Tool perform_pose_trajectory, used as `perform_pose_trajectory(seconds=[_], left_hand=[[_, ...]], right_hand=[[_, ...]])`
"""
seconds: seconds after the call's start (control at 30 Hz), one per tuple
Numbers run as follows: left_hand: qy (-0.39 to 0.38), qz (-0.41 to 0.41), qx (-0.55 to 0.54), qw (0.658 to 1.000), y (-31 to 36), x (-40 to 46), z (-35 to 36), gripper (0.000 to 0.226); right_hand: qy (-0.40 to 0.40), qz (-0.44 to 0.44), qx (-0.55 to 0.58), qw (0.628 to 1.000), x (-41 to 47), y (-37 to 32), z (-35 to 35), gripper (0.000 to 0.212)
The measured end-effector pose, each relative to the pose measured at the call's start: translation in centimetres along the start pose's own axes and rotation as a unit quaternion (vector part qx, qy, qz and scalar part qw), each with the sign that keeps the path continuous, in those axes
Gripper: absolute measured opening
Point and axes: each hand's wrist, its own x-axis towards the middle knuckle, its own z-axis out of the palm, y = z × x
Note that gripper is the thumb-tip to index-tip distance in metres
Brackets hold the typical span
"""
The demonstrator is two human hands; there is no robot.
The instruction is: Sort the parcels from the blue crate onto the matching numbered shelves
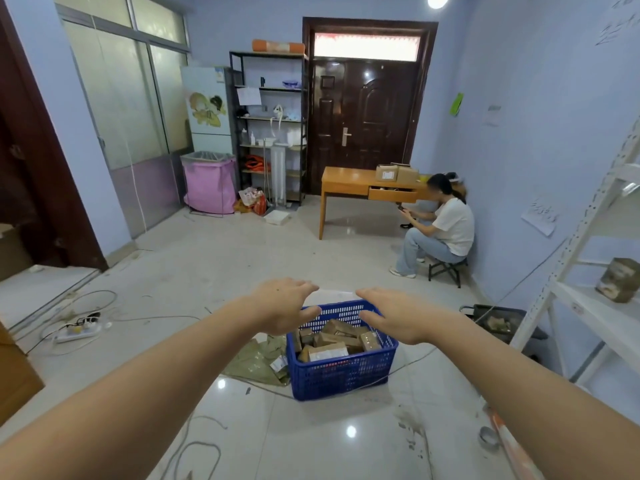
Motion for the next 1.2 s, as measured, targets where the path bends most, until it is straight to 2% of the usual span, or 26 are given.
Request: perform_pose_trajectory(seconds=[0.47,0.8,0.97,1.2], left_hand=[[-0.02,-0.016,-0.016,1.0,-14.1,18.4,0.8,0.062],[-0.068,0.062,0.009,0.996,-25.2,35.0,2.5,0.061],[-0.08,0.102,-0.001,0.992,-26.6,44.4,4.0,0.061],[-0.106,0.168,-0.003,0.98,-24.8,59.3,7.7,0.06]], right_hand=[[-0.026,-0.011,0.011,1.0,23.3,3.6,-1.2,0.06],[-0.034,0.07,0.048,0.996,39.3,7.4,-1.2,0.06],[-0.032,0.133,0.081,0.987,44.3,11.5,-0.6,0.06],[-0.055,0.198,0.098,0.974,50.9,20.6,1.8,0.061]])
